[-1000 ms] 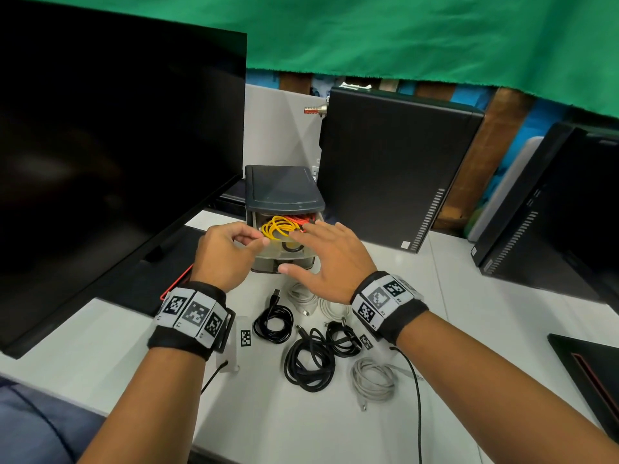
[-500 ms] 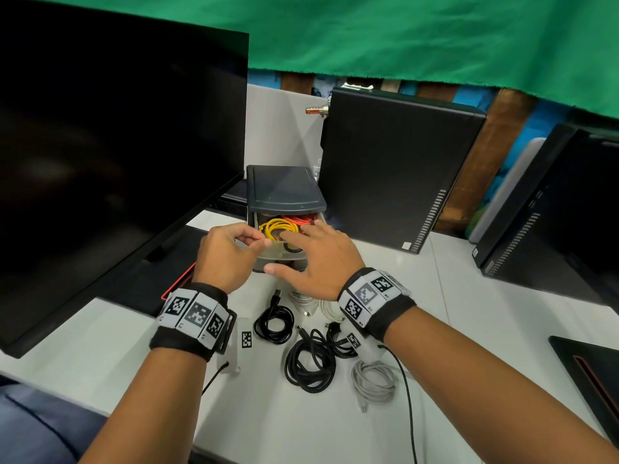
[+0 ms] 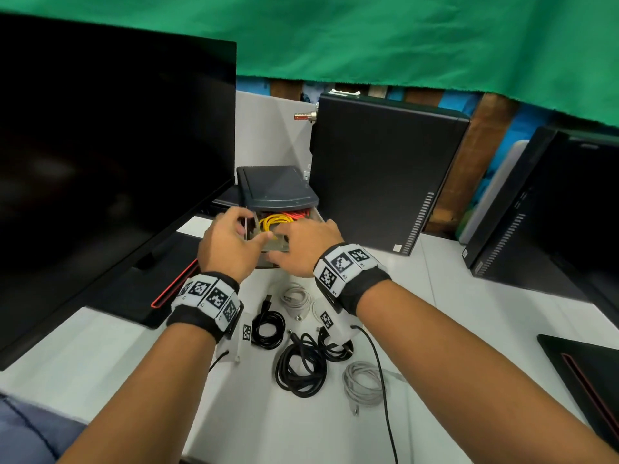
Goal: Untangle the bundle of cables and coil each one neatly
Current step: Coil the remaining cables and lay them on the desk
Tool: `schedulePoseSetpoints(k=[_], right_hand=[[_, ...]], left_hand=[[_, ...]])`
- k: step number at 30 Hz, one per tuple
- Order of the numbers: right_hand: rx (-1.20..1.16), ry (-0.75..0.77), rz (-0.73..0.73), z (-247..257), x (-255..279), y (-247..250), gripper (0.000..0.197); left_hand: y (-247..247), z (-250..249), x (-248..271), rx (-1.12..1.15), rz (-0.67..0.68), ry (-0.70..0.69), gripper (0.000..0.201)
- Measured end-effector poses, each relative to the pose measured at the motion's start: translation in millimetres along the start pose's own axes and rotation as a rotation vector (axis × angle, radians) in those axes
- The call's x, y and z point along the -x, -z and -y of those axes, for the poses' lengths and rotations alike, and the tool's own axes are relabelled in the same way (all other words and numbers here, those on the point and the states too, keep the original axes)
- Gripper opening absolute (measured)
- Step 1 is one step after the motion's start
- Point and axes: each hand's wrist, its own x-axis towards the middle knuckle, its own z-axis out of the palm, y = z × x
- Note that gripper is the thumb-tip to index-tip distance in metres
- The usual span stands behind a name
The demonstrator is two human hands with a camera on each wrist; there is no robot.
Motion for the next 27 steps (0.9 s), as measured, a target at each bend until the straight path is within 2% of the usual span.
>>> schedulePoseSetpoints(k=[3, 6, 10, 12, 18, 22, 27], right_hand=[[-0.050, 0.010, -0.092, -10.1, 2.8, -1.8, 0.050], [-0.105, -0.004, -0.127, -22.4, 3.6, -0.9, 0.051], [-0.163, -0.004, -0.168, -36.7, 7.7, -3.9, 0.051], [-0.183, 0.003, -0.189, -42.7, 9.2, -4.9, 0.052], [-0.244, -0.017, -0.197, -52.6, 4.9, -9.3, 0.055], [-0.250, -0.002, -0.180, -53.6, 2.8, -17.0, 0.049], [-0.268, -0.019, -0.173, -65.5, 11.0, -21.1, 0.041]], left_hand=[[-3.7, -1.2, -13.6, -0.168, 0.034, -0.120, 0.061], [-4.7, -3.4, -36.3, -0.314, 0.166, -0.211, 0.070], [-9.9, -3.8, -63.6, -0.471, 0.396, -0.222, 0.067], [-12.9, -2.3, -71.0, -0.498, 0.448, -0.206, 0.060], [-12.9, -4.0, -76.7, -0.472, 0.325, -0.253, 0.048], [-13.6, -5.2, -80.5, -0.446, 0.248, -0.254, 0.036], [-15.7, -9.6, -83.9, -0.493, 0.223, -0.261, 0.034]])
